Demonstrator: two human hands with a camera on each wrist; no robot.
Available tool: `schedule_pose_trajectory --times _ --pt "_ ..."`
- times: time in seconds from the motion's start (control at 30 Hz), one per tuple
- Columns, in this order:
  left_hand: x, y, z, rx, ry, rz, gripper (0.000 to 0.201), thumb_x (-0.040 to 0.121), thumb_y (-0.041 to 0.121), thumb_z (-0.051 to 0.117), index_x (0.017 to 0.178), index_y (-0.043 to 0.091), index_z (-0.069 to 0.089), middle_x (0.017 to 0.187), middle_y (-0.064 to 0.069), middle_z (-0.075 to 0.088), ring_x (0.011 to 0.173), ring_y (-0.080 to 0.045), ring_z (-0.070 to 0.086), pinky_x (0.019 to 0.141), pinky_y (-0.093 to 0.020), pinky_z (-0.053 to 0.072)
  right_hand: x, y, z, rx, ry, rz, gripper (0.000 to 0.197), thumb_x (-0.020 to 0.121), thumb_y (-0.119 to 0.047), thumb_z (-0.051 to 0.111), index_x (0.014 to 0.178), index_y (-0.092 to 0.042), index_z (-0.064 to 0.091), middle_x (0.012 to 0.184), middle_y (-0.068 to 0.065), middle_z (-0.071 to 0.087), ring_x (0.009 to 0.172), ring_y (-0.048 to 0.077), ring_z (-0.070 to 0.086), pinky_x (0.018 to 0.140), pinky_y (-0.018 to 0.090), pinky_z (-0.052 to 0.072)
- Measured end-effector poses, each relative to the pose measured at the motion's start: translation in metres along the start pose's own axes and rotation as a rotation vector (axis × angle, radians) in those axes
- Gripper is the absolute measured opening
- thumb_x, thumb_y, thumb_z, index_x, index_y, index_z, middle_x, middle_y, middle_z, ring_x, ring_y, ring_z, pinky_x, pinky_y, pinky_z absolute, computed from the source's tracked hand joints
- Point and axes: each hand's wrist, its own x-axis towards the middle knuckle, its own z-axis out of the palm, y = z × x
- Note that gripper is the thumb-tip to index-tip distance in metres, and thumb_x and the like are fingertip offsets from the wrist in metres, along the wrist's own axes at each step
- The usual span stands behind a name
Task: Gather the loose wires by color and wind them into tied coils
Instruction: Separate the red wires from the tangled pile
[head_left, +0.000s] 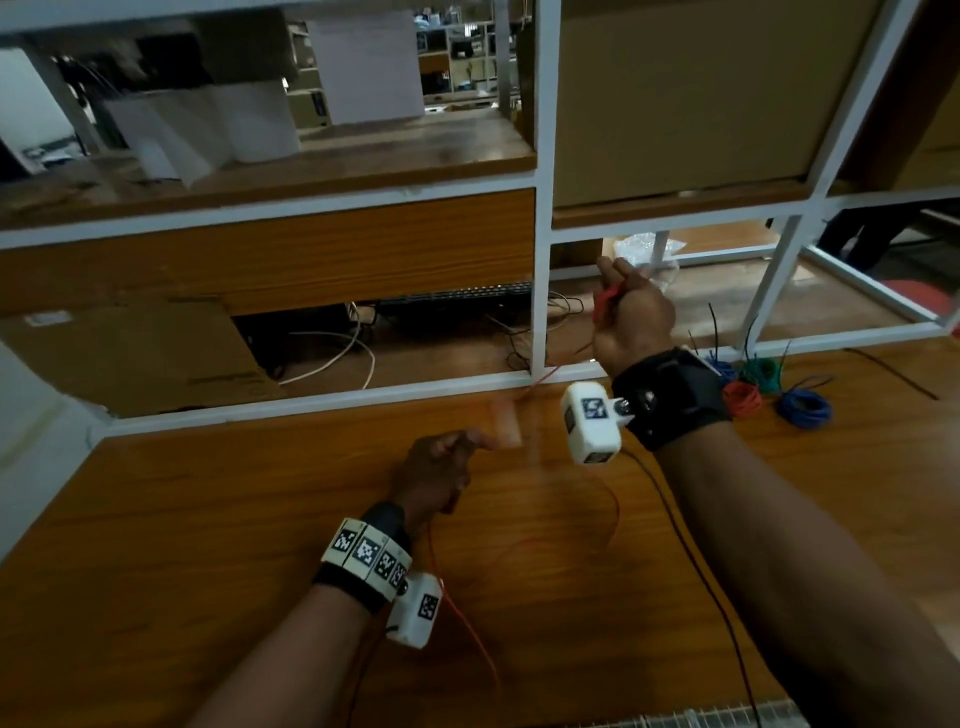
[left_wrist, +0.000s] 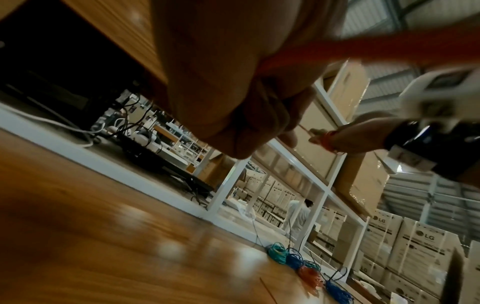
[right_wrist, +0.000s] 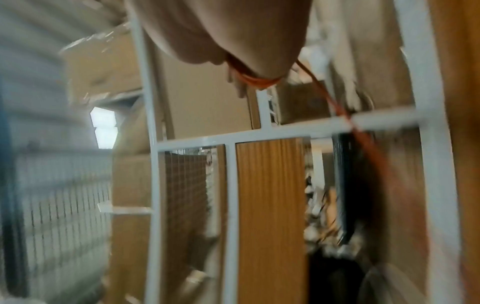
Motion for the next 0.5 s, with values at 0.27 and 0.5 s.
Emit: schedule_pose_trajectory --times 0.27,0.5 --pt "0.019 0.031 -0.043 0.271 0.221 0.265 0.028 0.097 0.041 0.059 0.084 0.024 0.077 0.049 0.011 0.053 0.046 0.000 0.047 0.052 -0.019 0.037 -0.020 0.034 -0.053 -1.566 -0.719 -0.200 0.025 0.109 -0.025 0.049 0.102 -0.016 0.071 0.103 -0.003 0.069 0.093 0.006 0.061 0.092 0.033 0.046" --pt "0.038 0.087 -0.076 0.383 0.126 0.472 0.016 0.089 0.031 0.072 0.090 0.016 0.078 0.063 0.021 0.067 0.056 0.007 0.056 0.054 -0.011 0.041 -0.078 0.042 -0.056 -1.353 -1.320 0.499 0.052 0.112 -0.046 0.032 0.119 -0.012 0.070 0.118 -0.003 0.077 0.126 0.015 0.062 0.118 0.044 0.035"
